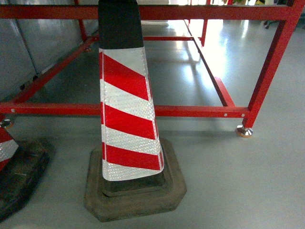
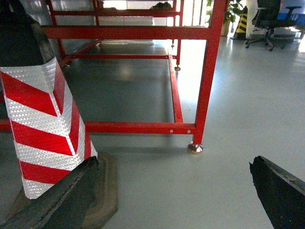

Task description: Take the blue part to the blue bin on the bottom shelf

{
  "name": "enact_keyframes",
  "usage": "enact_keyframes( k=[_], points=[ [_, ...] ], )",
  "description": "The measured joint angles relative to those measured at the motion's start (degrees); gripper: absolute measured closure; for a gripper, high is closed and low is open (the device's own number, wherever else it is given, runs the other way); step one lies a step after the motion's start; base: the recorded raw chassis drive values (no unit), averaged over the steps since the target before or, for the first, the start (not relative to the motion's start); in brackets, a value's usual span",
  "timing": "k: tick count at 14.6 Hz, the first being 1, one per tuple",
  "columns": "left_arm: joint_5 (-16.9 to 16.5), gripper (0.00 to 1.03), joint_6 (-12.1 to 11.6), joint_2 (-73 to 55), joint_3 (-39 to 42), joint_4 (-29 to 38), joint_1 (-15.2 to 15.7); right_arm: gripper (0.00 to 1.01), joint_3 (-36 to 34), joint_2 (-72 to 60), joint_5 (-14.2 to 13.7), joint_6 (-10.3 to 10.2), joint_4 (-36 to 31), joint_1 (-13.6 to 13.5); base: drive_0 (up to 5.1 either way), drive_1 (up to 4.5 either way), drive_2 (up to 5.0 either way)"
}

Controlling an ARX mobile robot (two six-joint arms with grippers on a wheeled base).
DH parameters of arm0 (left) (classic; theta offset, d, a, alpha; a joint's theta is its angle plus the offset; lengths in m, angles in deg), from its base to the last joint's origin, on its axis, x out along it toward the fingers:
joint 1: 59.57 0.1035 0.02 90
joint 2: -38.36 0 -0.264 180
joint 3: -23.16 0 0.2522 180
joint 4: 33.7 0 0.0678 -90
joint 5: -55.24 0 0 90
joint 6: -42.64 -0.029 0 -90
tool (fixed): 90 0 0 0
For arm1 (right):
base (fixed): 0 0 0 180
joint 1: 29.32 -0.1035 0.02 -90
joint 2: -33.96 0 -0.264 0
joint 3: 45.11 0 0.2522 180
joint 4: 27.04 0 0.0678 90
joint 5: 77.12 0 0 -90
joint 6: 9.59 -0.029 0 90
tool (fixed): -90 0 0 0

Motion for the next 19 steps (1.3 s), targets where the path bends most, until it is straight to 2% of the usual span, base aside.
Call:
enact_keyframes(
  k=[19],
  points=[
    [0.0, 0.05, 0.0, 0.0, 0.0, -0.1, 0.0, 0.03, 0.0, 0.0, 0.1, 0.0, 0.0, 0.0, 0.0, 0.00, 0.0]
  ],
)
